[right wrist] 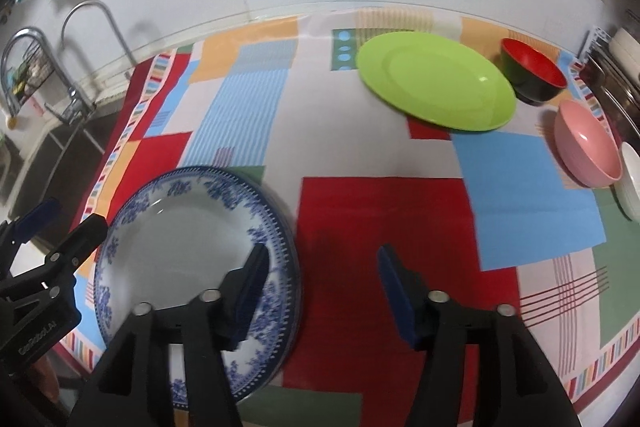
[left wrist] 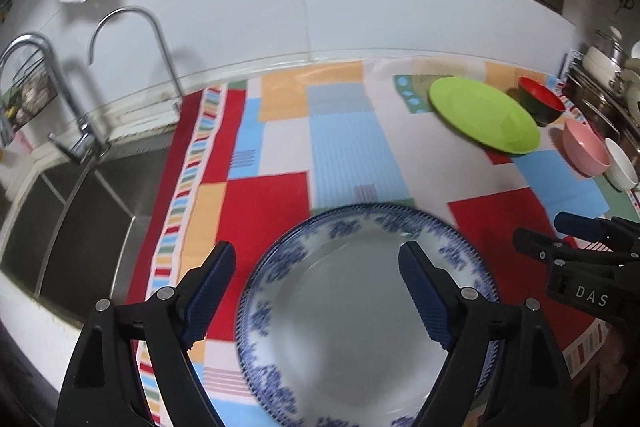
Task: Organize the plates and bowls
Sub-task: 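Lower the stacked plates onto the cloth and open both grippers, then move both grippers to the lime-green plate rim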
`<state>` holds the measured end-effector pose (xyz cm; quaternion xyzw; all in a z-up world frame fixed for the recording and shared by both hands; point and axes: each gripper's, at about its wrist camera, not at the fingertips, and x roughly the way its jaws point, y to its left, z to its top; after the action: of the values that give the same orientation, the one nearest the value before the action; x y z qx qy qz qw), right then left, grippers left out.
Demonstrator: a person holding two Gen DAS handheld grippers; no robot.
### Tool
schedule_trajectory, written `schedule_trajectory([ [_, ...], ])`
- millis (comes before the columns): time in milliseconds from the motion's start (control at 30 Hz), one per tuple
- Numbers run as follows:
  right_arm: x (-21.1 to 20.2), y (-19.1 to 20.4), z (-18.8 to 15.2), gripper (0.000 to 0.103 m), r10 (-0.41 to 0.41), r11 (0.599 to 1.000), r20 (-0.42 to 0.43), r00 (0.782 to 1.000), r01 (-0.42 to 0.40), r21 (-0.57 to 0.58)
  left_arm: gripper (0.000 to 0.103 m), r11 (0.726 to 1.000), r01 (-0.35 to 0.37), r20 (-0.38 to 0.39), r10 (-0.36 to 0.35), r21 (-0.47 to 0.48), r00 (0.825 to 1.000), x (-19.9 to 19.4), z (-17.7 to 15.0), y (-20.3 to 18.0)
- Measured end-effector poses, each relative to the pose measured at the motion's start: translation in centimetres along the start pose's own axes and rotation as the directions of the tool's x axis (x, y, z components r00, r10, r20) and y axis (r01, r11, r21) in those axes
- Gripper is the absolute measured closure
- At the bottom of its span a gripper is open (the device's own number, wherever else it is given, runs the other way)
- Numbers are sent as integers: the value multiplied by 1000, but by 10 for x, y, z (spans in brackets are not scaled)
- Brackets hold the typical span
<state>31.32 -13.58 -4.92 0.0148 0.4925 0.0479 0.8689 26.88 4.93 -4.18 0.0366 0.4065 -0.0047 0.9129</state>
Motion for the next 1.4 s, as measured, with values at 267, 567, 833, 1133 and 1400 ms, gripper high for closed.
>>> schedule_trajectory([
  [267, -14, -29, 22, 33, -73, 996, 83, 994, 68, 64, 15, 998, 49, 20, -50, 51, 999, 9, 31, -24],
  [567, -23, -65, 47, 33, -148, 979, 168, 975, 121, 163, 14, 991, 79, 83, -88, 112, 993, 17, 79, -52],
  [833, -15, -97, 68, 33, -223, 958, 199, 954, 176, 228, 14, 984, 101, 87, -114, 149, 990, 40, 112, -77],
  [1133, 7, -134, 91, 33, -286, 934, 198, 938, 227, 277, 14, 976, 126, 69, -140, 175, 988, 81, 145, -107],
  [1400, 43, -163, 111, 33, -302, 914, 152, 941, 241, 326, 14, 964, 148, 32, -159, 219, 987, 124, 171, -130],
])
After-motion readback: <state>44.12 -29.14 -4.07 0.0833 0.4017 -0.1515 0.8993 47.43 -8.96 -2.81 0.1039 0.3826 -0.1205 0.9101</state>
